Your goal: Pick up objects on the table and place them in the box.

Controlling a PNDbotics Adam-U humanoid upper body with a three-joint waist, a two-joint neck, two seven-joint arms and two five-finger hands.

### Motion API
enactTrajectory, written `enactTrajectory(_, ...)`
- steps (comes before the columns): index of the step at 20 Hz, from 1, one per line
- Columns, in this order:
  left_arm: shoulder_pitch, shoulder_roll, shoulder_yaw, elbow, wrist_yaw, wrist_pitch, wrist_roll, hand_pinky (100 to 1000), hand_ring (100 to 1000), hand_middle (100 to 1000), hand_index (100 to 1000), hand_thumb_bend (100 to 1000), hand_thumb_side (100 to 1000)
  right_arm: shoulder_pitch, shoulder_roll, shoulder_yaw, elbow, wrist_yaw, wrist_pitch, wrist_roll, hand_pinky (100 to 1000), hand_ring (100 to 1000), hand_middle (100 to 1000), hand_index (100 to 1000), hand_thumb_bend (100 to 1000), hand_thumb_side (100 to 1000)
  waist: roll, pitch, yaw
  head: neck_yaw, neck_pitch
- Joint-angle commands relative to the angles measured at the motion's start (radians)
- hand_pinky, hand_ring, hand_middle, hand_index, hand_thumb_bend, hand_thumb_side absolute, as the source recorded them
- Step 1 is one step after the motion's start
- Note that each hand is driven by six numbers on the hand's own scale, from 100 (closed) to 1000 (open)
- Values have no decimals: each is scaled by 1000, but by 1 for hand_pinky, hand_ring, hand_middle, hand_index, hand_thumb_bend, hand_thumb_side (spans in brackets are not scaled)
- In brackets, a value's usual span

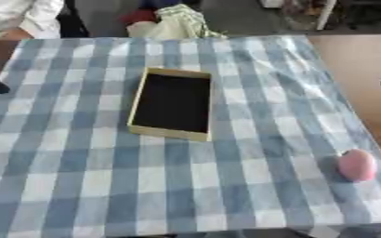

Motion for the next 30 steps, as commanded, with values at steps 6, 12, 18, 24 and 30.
enactTrajectory(6, -3, 0, 5, -19, -6, 14, -7, 620, 745, 716, 774, 100, 601, 18, -33, 12, 28, 38, -38, 41, 884, 869, 891, 897, 100, 794, -5, -11, 2, 15, 7)
enactTrajectory(12, 0, -3, 5, -19, -9, 20, -14, 620, 745, 716, 774, 100, 600, 38, -14, 27, 50, 18, -68, 96, 876, 863, 889, 900, 100, 655, -6, -11, 4, 16, 7)
enactTrajectory(18, -1, -6, 3, -19, -10, 24, -19, 621, 746, 716, 773, 100, 600, 38, -7, 46, 71, -15, -76, 143, 855, 834, 879, 917, 100, 482, -6, -10, 7, 11, 7)
enactTrajectory(24, 0, -7, 1, -19, -12, 28, -24, 621, 746, 716, 773, 100, 599, 34, -6, 63, 87, -55, -52, 160, 854, 828, 874, 922, 108, 439, -7, -9, 8, 4, 7)
enactTrajectory(30, 2, -11, -2, -19, -12, 33, -31, 622, 745, 715, 772, 100, 600, 22, -5, 74, 107, -51, -34, 175, 857, 840, 879, 927, 130, 421, -7, -8, 8, -6, 7)
